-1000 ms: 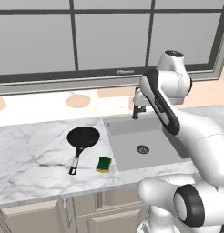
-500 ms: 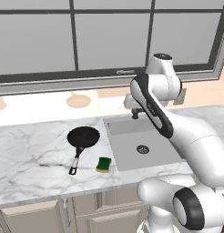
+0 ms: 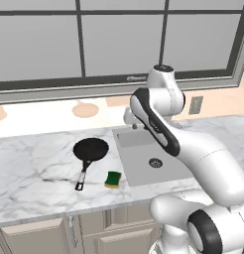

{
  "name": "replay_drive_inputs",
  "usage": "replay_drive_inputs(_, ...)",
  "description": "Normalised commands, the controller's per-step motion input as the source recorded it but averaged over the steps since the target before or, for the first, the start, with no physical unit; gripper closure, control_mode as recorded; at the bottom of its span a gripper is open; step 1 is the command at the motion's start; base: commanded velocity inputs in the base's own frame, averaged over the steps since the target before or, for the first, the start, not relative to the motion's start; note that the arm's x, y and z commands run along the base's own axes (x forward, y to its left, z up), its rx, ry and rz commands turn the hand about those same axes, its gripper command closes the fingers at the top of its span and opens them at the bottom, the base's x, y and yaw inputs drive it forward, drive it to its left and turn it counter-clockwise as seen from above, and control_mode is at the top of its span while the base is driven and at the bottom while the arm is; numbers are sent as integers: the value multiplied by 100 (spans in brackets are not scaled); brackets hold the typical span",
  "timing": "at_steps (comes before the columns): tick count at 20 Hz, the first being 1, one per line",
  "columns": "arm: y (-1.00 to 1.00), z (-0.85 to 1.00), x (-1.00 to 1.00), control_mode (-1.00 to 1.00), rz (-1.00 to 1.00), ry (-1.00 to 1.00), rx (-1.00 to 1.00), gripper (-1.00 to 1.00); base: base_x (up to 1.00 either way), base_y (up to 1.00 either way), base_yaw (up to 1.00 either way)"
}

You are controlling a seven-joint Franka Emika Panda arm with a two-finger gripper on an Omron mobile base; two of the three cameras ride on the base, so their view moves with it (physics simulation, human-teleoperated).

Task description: Pick the pan and sponge and place them into the sink. Then turn on the water.

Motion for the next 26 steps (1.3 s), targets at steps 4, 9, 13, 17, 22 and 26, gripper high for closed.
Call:
replay_drive_inputs(4, 33, -29, 0, -100, 0, 0, 0, -100, 0, 0, 0)
replay_drive_inputs(9, 32, -31, 0, -100, 0, 0, 0, -100, 0, 0, 0)
replay_drive_inputs(13, 33, -31, 0, -100, 0, 0, 0, -100, 0, 0, 0)
replay_drive_inputs(17, 33, -33, 0, -100, 0, 0, 0, -100, 0, 0, 0)
replay_drive_inputs(22, 35, -32, 0, -100, 0, 0, 0, -100, 0, 0, 0)
replay_drive_inputs(26, 34, -27, 1, -100, 0, 0, 0, -100, 0, 0, 0)
